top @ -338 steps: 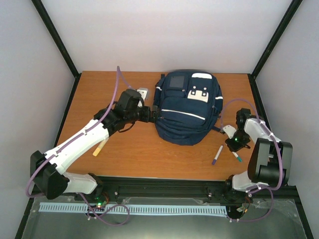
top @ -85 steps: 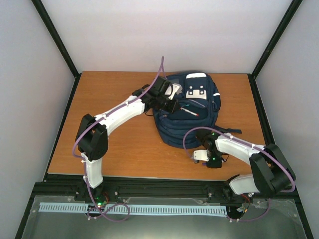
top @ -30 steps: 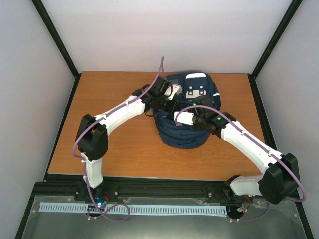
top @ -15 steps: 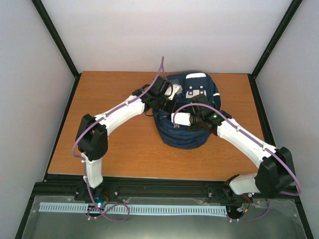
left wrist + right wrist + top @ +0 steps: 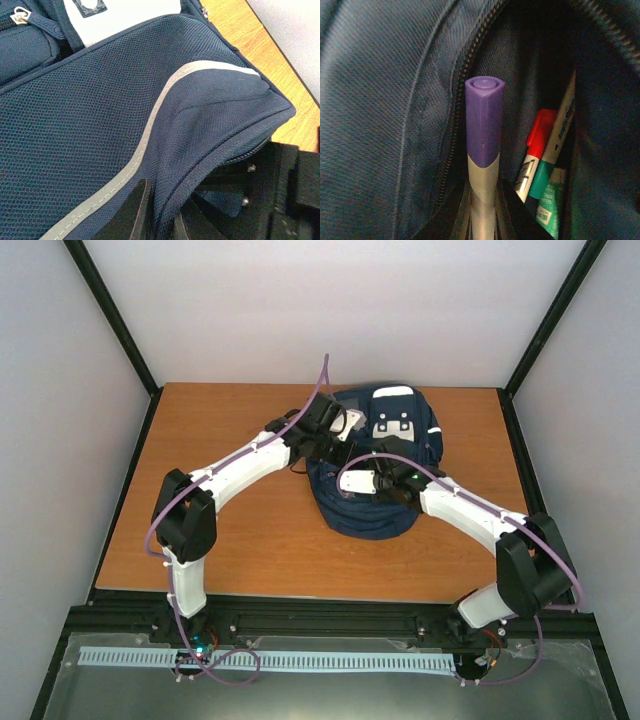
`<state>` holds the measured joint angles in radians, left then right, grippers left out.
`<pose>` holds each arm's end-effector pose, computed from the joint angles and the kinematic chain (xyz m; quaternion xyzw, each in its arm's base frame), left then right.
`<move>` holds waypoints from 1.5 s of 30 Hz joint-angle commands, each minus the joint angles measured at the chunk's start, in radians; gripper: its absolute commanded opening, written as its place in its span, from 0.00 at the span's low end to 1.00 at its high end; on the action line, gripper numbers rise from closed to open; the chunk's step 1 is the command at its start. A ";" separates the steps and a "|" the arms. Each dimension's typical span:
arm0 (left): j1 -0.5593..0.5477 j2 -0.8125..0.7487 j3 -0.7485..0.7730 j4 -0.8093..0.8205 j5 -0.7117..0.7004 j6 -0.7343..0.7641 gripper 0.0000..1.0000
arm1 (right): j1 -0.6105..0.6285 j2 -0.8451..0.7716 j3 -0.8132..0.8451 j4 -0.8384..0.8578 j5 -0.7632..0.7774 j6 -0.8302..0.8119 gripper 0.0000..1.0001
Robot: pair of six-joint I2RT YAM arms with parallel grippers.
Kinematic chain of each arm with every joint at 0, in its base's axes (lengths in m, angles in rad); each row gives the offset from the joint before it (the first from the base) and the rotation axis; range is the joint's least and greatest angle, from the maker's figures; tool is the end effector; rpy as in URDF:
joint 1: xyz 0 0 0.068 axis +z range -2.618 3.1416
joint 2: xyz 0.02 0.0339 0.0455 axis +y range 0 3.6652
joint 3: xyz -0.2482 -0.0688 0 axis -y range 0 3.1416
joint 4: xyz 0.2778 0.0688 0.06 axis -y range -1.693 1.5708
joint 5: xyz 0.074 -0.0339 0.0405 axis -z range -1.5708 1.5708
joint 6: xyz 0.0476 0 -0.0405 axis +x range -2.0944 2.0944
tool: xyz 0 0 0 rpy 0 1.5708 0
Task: Pack the student bag
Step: Place the stationery in the student bag.
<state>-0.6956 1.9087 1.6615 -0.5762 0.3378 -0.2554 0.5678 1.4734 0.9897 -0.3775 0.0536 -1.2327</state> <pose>0.3485 -0.3115 0.2507 0.2603 0.8822 -0.3039 0.2483 0.2955 0.1855 0.1923 -0.7286 0.5898 -0.1371 0.3201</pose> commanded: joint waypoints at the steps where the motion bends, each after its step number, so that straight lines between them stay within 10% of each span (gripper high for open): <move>1: -0.004 -0.042 0.055 0.001 0.045 -0.033 0.08 | -0.003 0.027 -0.057 0.122 0.121 -0.050 0.06; 9: -0.004 -0.044 0.055 0.002 0.050 -0.035 0.08 | -0.002 -0.014 -0.137 0.333 0.258 -0.074 0.31; 20: -0.004 -0.036 0.064 -0.011 0.051 -0.032 0.18 | 0.015 -0.280 -0.091 -0.124 -0.055 0.154 0.45; 25: 0.014 0.000 0.086 -0.030 0.077 -0.024 0.47 | 0.014 -0.412 -0.130 -0.125 -0.122 0.371 0.57; 29: 0.015 0.017 0.126 -0.116 0.097 0.019 0.70 | 0.013 -0.485 -0.157 -0.121 -0.152 0.393 0.96; 33: 0.015 -0.069 0.046 -0.161 0.082 0.065 0.99 | 0.011 -0.503 -0.159 -0.048 -0.033 0.455 1.00; 42: 0.020 -0.287 -0.144 -0.305 -0.459 -0.030 1.00 | -0.019 -0.302 -0.079 -0.048 0.160 0.651 1.00; 45: 0.041 -0.318 -0.193 -0.342 -0.609 -0.052 1.00 | -0.019 -0.262 -0.056 -0.086 0.010 0.704 1.00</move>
<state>-0.6796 1.6310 1.5177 -0.8185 0.0307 -0.2619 0.5541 1.1740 0.8936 -0.4198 0.1253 -0.6361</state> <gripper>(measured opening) 0.998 0.999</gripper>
